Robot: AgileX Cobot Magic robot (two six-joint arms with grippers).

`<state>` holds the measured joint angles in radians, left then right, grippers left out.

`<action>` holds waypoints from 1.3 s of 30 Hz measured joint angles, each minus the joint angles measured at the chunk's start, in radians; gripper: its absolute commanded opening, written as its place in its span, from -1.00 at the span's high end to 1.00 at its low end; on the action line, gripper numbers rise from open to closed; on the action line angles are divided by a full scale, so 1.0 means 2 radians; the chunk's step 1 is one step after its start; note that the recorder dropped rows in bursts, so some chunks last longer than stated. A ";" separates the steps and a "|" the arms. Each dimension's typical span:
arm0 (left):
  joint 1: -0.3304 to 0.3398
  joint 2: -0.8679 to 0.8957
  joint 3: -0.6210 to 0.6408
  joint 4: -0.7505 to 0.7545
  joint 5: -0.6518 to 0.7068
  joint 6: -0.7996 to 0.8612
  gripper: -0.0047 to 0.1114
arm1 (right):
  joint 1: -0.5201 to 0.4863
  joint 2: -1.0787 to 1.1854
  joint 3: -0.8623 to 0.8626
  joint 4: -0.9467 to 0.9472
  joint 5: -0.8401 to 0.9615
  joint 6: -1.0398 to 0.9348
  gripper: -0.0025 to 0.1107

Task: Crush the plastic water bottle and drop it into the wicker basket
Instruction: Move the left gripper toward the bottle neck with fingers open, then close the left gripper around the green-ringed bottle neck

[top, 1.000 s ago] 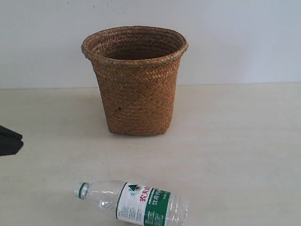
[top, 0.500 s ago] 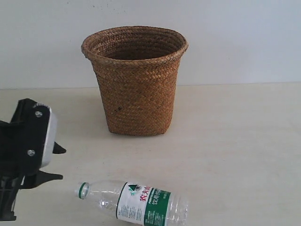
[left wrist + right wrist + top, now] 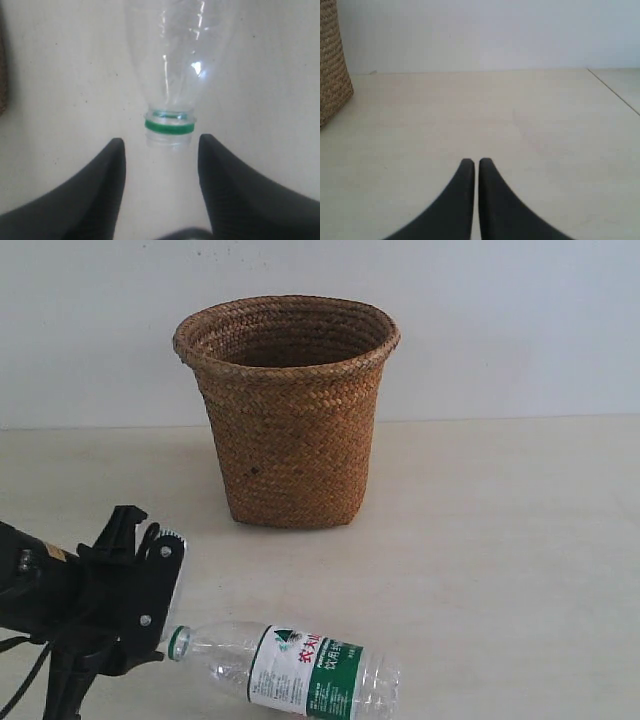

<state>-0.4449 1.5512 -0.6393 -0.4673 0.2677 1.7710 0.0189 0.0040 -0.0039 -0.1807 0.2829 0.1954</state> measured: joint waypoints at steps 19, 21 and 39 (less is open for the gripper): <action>-0.008 0.038 0.000 0.009 -0.049 0.001 -0.08 | 0.000 0.000 0.000 0.000 0.000 0.000 0.93; -0.008 0.044 0.000 0.009 -0.049 0.001 -0.08 | 0.000 0.000 0.000 0.000 0.000 0.000 0.93; -0.029 0.072 0.000 0.010 -0.078 0.013 0.06 | 0.000 0.000 0.000 0.000 -0.007 0.000 0.93</action>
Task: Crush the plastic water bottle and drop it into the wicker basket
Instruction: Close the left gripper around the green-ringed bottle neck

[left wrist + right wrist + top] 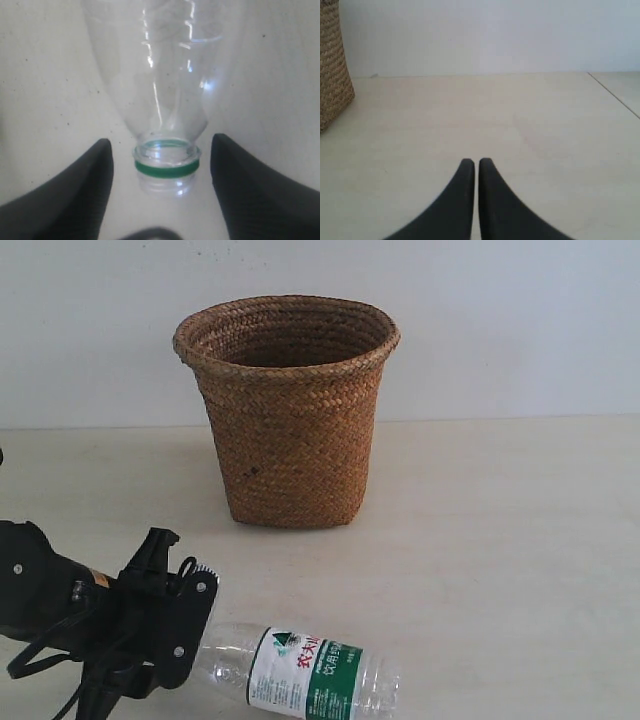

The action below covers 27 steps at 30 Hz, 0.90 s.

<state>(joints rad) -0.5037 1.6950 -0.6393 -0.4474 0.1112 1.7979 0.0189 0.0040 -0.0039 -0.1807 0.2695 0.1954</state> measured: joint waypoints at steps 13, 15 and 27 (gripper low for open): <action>-0.001 0.000 0.000 0.000 0.001 0.000 0.16 | 0.000 0.000 0.000 -0.002 -0.001 0.000 0.93; -0.001 0.000 0.000 0.001 0.005 0.000 0.18 | 0.000 0.000 0.000 -0.002 -0.001 0.000 0.93; -0.001 0.002 0.000 0.000 0.021 -0.013 0.69 | 0.000 0.000 0.000 -0.002 -0.001 0.000 0.93</action>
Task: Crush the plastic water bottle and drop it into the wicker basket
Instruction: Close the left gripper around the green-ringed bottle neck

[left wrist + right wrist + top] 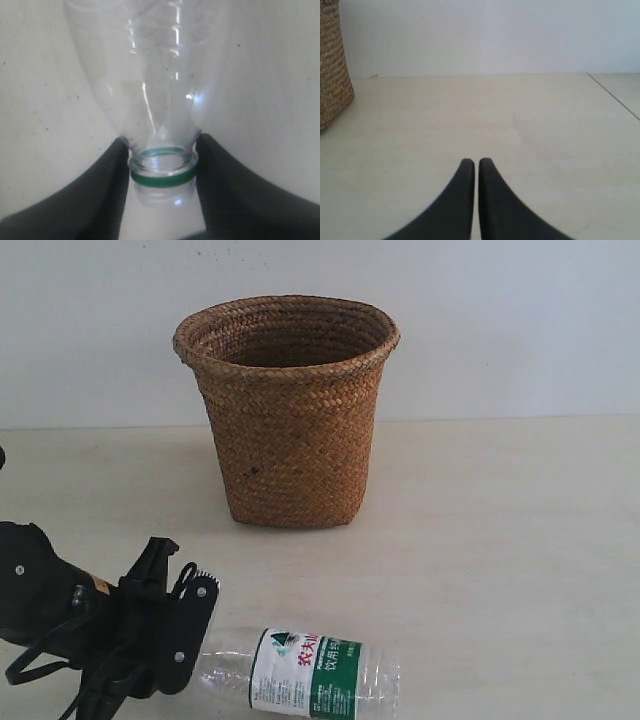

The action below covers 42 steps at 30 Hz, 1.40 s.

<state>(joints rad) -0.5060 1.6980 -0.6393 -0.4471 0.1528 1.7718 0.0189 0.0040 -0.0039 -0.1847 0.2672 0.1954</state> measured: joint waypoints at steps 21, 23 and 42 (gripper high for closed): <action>0.000 0.000 0.000 -0.046 -0.032 -0.074 0.85 | 0.000 0.000 0.000 0.000 0.000 0.000 0.93; 0.000 0.000 0.000 -0.033 -0.032 -0.074 0.85 | 0.000 0.000 0.000 0.000 0.000 0.001 0.93; 0.000 0.000 0.000 0.003 -0.042 -0.076 0.85 | 0.000 0.000 0.000 0.000 0.000 0.002 0.93</action>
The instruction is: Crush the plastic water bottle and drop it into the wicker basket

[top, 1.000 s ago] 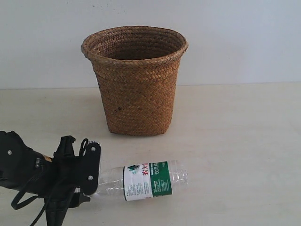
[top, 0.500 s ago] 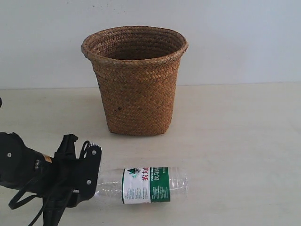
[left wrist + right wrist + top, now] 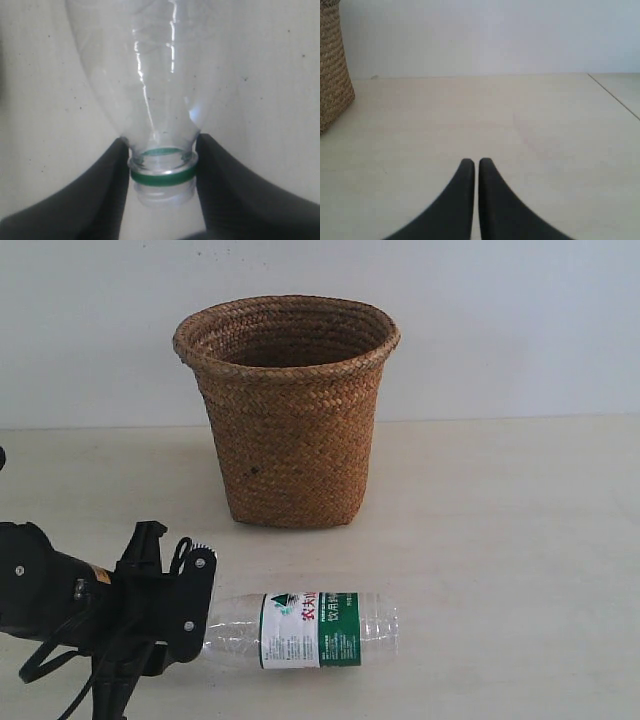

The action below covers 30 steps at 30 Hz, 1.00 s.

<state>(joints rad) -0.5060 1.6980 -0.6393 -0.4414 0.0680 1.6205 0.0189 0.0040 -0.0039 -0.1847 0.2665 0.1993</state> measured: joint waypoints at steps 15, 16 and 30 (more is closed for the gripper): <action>0.000 0.000 0.000 0.000 0.000 0.000 0.85 | 0.000 0.000 0.000 0.000 -0.001 0.000 0.93; 0.000 0.000 0.000 0.000 0.000 0.000 0.85 | 0.000 0.000 0.000 0.000 -0.001 0.000 0.93; 0.000 0.000 0.000 -0.001 -0.001 0.000 0.85 | 0.000 0.000 0.002 0.186 -0.195 0.175 0.93</action>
<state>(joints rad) -0.5060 1.6980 -0.6393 -0.4434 0.0655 1.6205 0.0189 0.0040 0.0007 0.1864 -0.1239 0.5490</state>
